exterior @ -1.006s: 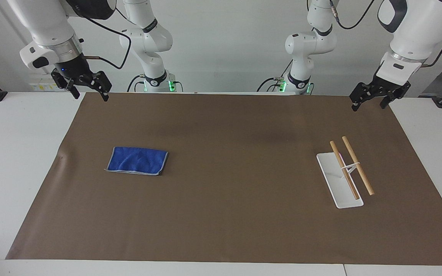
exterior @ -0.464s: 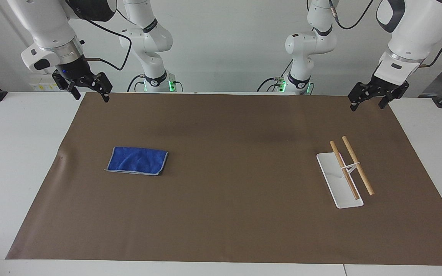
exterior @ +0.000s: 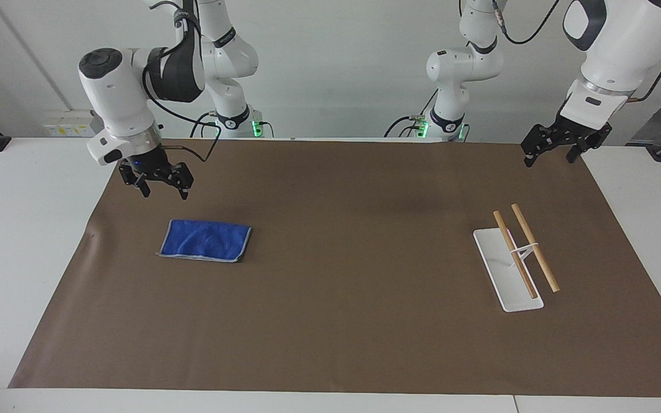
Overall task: Right arm passes towel to left arm to hang
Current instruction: 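Lower the right gripper onto the blue towel and grasp it, then lift the towel with the right gripper while the left gripper advances, then bring the towel to the left gripper and grasp it there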
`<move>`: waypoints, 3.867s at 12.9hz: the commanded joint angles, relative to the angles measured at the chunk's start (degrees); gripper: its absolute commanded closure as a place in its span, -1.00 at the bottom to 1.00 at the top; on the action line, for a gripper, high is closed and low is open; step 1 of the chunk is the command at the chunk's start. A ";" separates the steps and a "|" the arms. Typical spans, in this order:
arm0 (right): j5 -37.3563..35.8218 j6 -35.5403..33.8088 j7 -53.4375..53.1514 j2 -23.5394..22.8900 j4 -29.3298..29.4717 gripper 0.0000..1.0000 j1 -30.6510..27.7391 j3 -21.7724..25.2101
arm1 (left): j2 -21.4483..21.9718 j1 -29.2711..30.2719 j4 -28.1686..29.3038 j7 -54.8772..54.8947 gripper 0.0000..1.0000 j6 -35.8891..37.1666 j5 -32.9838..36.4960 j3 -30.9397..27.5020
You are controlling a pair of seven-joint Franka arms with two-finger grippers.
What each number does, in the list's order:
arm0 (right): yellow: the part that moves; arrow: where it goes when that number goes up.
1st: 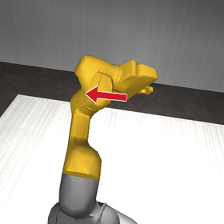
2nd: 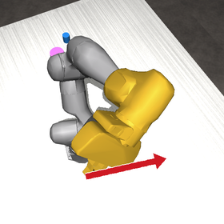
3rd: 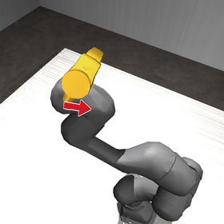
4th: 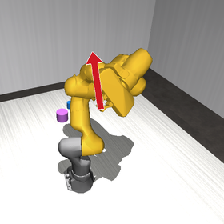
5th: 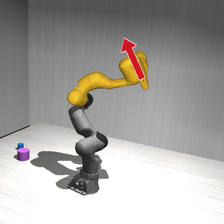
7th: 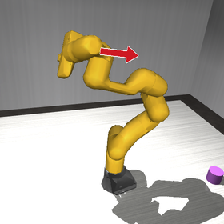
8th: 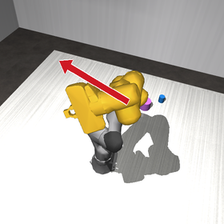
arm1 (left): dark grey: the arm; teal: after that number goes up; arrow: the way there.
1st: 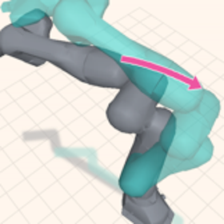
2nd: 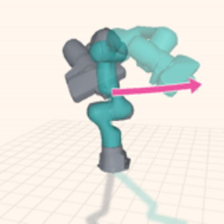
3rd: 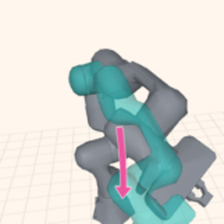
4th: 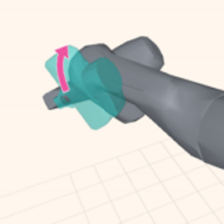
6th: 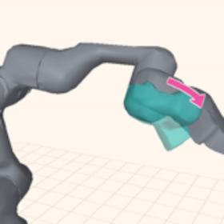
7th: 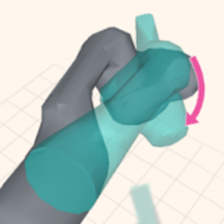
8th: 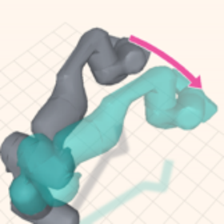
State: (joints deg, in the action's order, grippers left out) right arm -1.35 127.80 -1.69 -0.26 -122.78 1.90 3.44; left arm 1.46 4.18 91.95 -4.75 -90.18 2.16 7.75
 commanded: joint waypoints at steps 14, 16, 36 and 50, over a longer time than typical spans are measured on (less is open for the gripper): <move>3.46 23.62 1.60 -8.96 -11.07 -0.99 -1.02 -0.10 | 1.88 0.47 2.09 -3.25 -1.00 -0.35 -1.72 -0.28; 3.54 23.72 1.60 -8.96 -11.25 -0.33 -0.85 -0.10 | 1.88 0.47 2.09 -3.25 -1.00 -0.35 -1.72 -0.28; 40.67 -3.18 -18.15 -5.97 14.32 1.00 0.82 -6.33 | 5.21 0.30 13.41 -36.69 -1.00 -22.82 -13.67 -0.11; 80.97 24.59 -34.26 -9.40 13.97 1.00 22.52 -7.49 | 6.10 -0.41 29.78 -92.96 -1.00 -63.18 -15.00 16.58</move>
State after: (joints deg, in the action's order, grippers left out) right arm 77.79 150.91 -35.04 -8.93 -109.46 23.38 -3.99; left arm 8.11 4.00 120.48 -93.33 -149.93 -12.06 22.17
